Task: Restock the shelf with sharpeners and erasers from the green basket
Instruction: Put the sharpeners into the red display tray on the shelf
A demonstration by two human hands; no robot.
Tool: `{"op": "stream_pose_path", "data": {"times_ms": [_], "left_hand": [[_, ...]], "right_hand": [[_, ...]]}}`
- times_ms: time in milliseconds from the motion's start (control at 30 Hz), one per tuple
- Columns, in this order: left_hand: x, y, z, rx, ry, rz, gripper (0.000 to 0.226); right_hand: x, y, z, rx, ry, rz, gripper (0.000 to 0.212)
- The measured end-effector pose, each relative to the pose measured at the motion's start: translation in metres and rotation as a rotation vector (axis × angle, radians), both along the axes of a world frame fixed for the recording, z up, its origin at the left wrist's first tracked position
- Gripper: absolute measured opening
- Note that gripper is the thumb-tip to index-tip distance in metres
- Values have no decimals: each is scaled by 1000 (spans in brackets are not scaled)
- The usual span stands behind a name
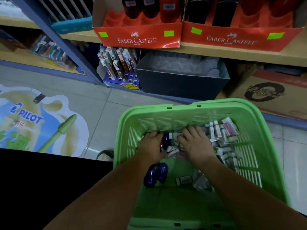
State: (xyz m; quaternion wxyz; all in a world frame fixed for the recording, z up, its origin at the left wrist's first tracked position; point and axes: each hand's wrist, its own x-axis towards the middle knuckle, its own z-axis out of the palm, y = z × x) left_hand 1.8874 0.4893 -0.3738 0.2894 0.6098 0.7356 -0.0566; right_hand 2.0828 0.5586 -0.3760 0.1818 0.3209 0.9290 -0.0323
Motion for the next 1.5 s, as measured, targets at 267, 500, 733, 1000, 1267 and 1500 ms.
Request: {"op": "stream_pose_path", "data": {"times_ms": [267, 500, 733, 1000, 1267, 1500], "left_hand": [[3, 5, -11, 15, 21, 38, 95], [8, 3, -14, 24, 7, 20, 62], [5, 14, -11, -4, 105, -98, 86], [8, 21, -8, -128, 83, -101, 79], [11, 33, 12, -97, 30, -19, 36], [10, 29, 59, 56, 88, -44, 29]], "right_hand": [[0, -4, -2, -54, 152, -164, 67], [-6, -19, -17, -32, 94, -153, 50], [3, -11, -18, -45, 94, -144, 49], [2, -10, -16, -25, 111, -155, 52], [-5, -15, 1, 13, 352, -76, 46], [-30, -45, 28, -665, 135, -376, 13]]}}
